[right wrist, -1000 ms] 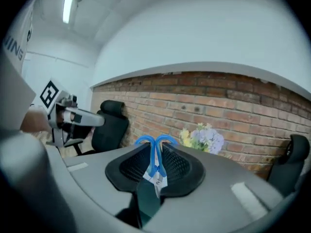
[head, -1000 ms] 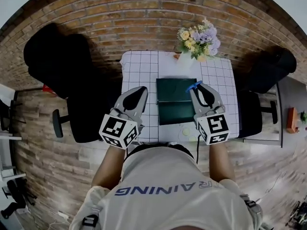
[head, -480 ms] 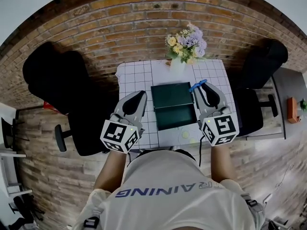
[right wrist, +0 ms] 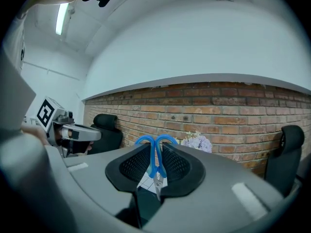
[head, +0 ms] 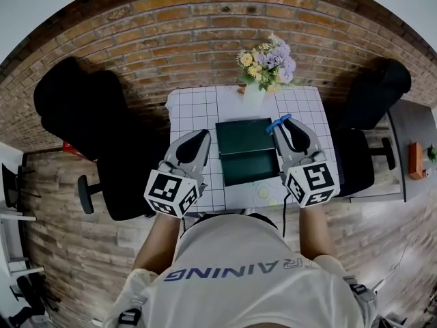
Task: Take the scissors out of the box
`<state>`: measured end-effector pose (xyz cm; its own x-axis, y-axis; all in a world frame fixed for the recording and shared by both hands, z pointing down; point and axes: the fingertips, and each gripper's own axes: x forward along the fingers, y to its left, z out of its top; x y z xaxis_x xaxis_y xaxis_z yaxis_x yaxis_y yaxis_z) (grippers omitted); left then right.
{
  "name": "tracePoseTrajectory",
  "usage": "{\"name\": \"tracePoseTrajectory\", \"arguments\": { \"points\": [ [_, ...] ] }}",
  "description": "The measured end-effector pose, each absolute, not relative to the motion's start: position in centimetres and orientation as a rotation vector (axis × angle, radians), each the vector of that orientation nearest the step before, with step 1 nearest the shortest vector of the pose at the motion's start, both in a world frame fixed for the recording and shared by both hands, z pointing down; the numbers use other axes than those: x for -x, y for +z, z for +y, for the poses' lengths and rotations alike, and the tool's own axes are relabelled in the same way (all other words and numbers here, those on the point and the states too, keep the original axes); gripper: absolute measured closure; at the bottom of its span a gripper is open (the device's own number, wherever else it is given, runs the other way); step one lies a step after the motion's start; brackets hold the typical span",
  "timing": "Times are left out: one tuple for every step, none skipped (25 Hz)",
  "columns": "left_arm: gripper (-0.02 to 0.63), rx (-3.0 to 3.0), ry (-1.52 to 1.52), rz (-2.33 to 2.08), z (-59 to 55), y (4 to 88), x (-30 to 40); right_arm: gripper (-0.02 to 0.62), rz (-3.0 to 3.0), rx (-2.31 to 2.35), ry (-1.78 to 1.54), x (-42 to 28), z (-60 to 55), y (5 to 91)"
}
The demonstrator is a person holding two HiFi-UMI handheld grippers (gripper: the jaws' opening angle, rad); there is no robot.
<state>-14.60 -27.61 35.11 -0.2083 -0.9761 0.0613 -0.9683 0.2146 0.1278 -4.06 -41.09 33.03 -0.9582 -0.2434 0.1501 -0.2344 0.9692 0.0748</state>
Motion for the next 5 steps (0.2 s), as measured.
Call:
{"name": "tracePoseTrajectory", "arguments": {
  "points": [
    [0.603, -1.886, -0.093, -2.346, -27.57, 35.16, 14.65, 0.502, -2.961, -0.355, -0.08, 4.13, -41.03, 33.05],
    [0.603, -1.882, -0.094, -2.347, -27.53, 35.22, 14.67, 0.502, -2.962, -0.35, -0.078, 4.18, -40.96, 33.06],
    [0.603, -1.879, -0.095, -2.347, -27.48, 35.28, 14.67, 0.502, -2.963, -0.346, -0.076, 4.22, -40.89, 33.06],
    [0.603, -1.875, -0.097, -2.347, -27.41, 35.35, 14.67, 0.502, -2.963, -0.342, -0.075, 4.26, -40.81, 33.07],
    [0.603, -1.871, -0.099, -2.347, -27.34, 35.41, 14.66, 0.502, -2.963, -0.337, -0.074, 4.3, -40.73, 33.08]
  ]
}}
